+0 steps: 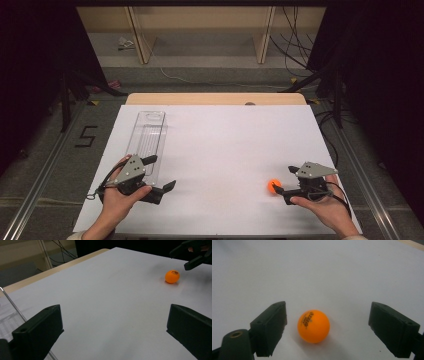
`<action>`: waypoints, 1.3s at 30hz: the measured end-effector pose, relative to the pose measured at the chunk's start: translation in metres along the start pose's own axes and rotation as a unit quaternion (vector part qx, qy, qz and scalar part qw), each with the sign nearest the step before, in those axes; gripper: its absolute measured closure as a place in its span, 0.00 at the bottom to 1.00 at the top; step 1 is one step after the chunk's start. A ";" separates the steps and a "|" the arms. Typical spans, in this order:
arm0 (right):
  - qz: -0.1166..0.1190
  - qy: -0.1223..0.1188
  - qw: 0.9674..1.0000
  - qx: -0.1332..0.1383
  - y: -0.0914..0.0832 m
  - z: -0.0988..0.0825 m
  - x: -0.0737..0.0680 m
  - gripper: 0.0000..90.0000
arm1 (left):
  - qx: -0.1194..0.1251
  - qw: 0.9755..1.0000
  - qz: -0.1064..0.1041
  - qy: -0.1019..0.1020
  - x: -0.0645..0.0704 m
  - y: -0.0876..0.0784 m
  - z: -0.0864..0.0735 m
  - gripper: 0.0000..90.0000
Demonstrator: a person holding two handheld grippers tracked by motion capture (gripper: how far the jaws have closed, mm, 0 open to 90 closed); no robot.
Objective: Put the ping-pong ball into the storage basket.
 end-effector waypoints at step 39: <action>0.019 -0.022 0.995 -0.090 0.038 -0.013 -0.004 0.47 | -0.001 1.000 -0.006 0.009 0.003 0.001 0.000 0.00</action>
Point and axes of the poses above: each handheld gripper's, and its own axes: y roughly forward along the jaws, z roughly out of its top, x roughly to its right, the point moved 4 cm from there along y, roughly forward along the jaws, and after that the axes turned 10 degrees about y, right-handed, at the moved point
